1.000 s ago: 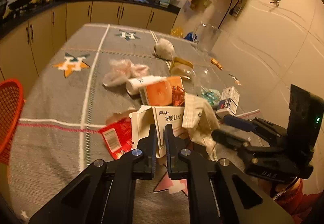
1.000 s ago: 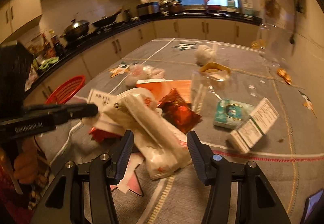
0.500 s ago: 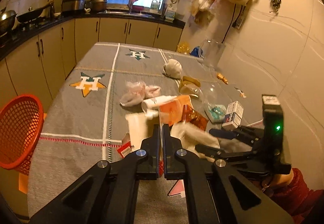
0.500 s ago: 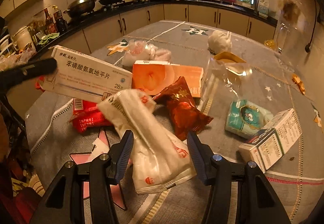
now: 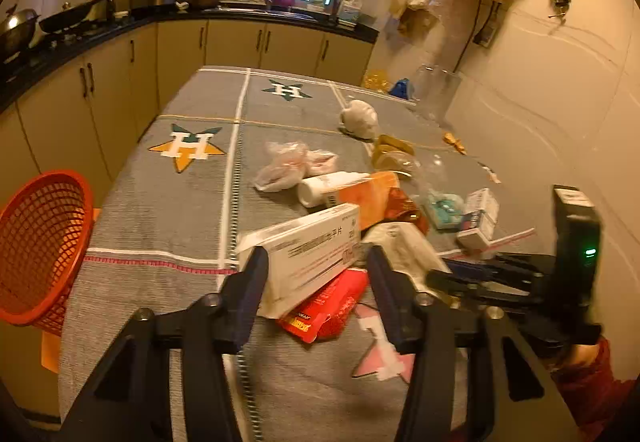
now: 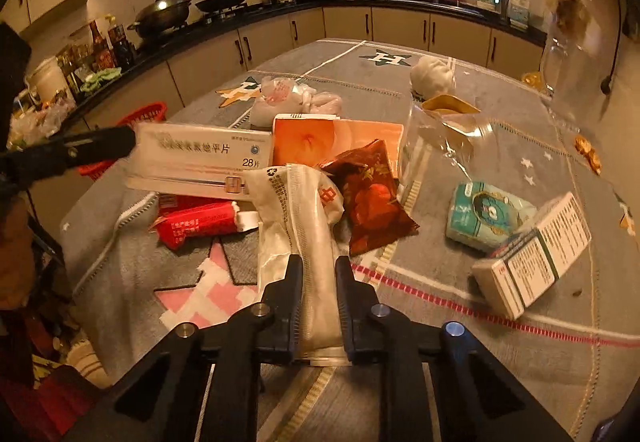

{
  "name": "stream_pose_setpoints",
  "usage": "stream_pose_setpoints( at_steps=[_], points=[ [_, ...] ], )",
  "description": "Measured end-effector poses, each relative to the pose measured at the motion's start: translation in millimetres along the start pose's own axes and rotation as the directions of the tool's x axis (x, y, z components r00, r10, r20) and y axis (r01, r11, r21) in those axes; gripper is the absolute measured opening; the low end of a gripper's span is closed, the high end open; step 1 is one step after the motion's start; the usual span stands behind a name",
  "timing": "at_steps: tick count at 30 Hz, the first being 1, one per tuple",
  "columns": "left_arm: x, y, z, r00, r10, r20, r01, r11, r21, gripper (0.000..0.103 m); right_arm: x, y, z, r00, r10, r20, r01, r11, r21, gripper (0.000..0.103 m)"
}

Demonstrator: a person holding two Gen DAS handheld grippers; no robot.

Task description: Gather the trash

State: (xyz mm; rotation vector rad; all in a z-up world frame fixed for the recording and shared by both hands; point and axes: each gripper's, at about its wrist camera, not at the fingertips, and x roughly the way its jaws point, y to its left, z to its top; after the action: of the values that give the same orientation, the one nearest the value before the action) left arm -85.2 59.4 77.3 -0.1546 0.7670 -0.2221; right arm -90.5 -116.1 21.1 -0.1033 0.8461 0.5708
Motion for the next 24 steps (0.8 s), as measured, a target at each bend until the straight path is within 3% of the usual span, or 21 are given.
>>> stream_pose_setpoints(
  at_steps=[5,13,14,15,17,20,22,23,24],
  points=[
    [14.5,5.1,-4.6,0.999,0.036,-0.032,-0.035,0.999,0.017,0.052,-8.8,-3.1,-5.2,1.0,0.021,0.02,-0.022,0.999,0.033,0.018],
    [22.3,15.2,-5.7,0.988,0.155,-0.022,-0.151,0.98,0.131,0.064,-17.2,-6.3,-5.5,0.998,0.037,0.047,-0.04,0.997,0.065,0.018],
    [20.9,17.7,-4.4,0.987,0.158,-0.015,-0.154,0.978,0.141,0.071,-16.6,-7.2,-5.9,0.998,0.041,0.047,-0.045,0.997,0.069,0.018],
    [21.3,20.3,-2.4,0.99,0.142,-0.016,-0.138,0.98,0.144,0.075,-16.0,-7.3,-5.9,0.998,0.043,0.047,-0.047,0.996,0.072,0.018],
    [26.7,27.5,1.2,0.992,0.123,-0.022,-0.119,0.984,0.133,0.076,-14.3,-7.4,-6.2,0.998,0.051,0.046,-0.055,0.995,0.082,0.018],
    [48.5,40.9,6.0,0.99,0.108,-0.093,-0.101,0.992,0.08,0.076,-12.8,-5.7,-7.1,0.997,0.062,0.045,-0.066,0.994,0.088,0.017],
    [57.4,45.3,5.9,0.99,0.061,-0.124,-0.056,0.997,0.051,0.076,-13.3,-4.9,-7.8,0.997,0.064,0.046,-0.067,0.994,0.085,0.017],
    [60.9,46.8,5.2,0.99,0.048,-0.132,-0.044,0.998,0.036,0.073,-13.8,-4.5,-7.9,0.997,0.063,0.047,-0.067,0.994,0.086,0.017],
    [63.0,47.1,4.0,0.99,0.041,-0.133,-0.038,0.999,0.027,0.063,-13.6,-5.1,-7.8,0.997,0.064,0.047,-0.068,0.994,0.088,0.017]
  ],
)
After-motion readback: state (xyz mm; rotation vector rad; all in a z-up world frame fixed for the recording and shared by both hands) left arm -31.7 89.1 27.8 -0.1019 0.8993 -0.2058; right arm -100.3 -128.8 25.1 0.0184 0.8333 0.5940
